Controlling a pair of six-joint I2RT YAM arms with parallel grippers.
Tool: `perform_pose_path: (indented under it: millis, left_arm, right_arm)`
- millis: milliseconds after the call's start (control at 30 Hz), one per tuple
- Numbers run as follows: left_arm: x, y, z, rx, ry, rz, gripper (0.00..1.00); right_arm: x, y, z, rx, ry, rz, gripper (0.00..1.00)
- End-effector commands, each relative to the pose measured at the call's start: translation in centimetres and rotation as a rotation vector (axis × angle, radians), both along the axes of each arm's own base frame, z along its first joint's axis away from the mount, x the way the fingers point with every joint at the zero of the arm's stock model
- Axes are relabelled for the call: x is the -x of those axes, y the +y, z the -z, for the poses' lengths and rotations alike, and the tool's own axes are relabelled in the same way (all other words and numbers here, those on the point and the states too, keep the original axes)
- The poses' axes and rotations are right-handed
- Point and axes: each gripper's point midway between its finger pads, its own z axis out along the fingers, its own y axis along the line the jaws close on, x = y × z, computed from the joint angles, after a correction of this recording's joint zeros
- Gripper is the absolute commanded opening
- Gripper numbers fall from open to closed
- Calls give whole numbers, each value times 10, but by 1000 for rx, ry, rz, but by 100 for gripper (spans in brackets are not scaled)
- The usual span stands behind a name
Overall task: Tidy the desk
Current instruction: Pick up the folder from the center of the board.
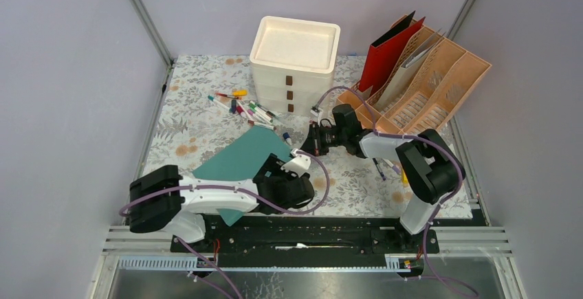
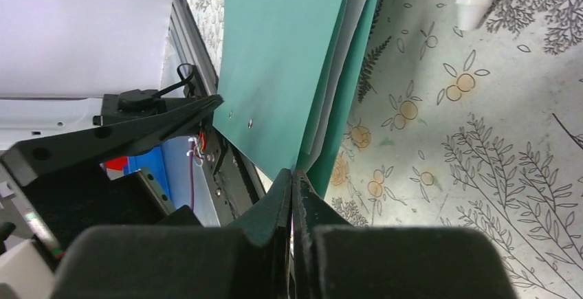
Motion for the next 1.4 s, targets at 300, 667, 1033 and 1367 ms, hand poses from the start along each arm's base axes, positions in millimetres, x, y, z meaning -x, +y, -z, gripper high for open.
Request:
perform_pose_path:
  millis: [300, 667, 1033, 1367]
  left_arm:
    - [-13, 12, 11, -259, -72, -120, 81]
    - [-12, 7, 13, -294, -79, -133, 27]
    - [8, -3, -36, 3, -132, -124, 0]
    - [37, -31, -103, 406, -95, 146, 0]
  right_arm:
    - [8, 3, -53, -109, -65, -52, 0]
    - [12, 2, -63, -127, -87, -63, 0]
    - [23, -10, -143, -155, -467, -198, 44]
    - [56, -68, -220, -68, -911, -293, 100]
